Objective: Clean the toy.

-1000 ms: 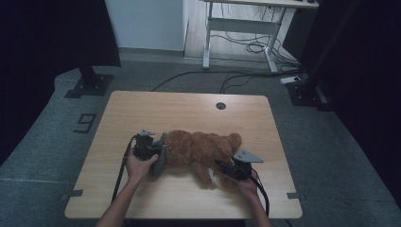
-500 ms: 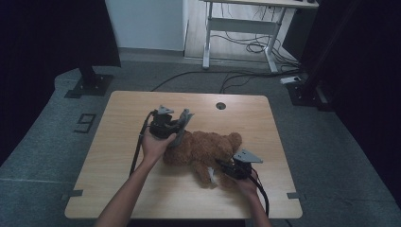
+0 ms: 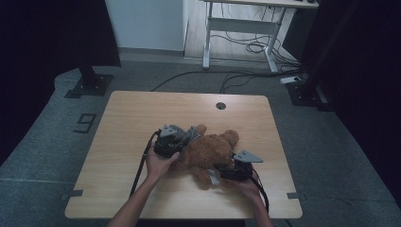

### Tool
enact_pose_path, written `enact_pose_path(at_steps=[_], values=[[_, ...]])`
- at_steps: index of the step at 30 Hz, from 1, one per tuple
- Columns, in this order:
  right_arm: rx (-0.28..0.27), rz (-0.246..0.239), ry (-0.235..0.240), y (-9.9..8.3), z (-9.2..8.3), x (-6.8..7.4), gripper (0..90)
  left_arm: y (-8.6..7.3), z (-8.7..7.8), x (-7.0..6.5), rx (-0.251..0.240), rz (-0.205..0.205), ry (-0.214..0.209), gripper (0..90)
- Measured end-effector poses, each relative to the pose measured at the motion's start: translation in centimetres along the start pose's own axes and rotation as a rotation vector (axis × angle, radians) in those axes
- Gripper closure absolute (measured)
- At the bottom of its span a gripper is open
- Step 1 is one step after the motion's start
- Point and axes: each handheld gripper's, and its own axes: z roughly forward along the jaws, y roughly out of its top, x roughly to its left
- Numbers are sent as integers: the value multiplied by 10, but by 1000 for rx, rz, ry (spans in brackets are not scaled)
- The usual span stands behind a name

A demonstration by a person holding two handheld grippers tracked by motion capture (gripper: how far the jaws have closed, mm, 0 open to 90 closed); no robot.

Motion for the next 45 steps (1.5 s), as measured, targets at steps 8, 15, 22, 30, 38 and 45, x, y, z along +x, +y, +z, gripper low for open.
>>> enact_pose_path(at_steps=[8,15,22,30,38,45], values=[[-119,81,36,20,-33,-8,101,-19,-10,-12,-56,14,-1,789],[3,105,31,47,-6,-11,3,-31,-18,-19,-88,20,-3,789],[142,198,103,33,16,-10,19,-37,-22,-21,-95,23,-17,788],[110,186,163,24,14,-5,394,-40,-30,-21,-105,8,-31,785],[-21,22,53,10,2,14,514,-5,-45,-27,-110,-3,-68,772],[-55,-38,-12,10,4,21,532,46,-17,-68,-88,95,-117,769]])
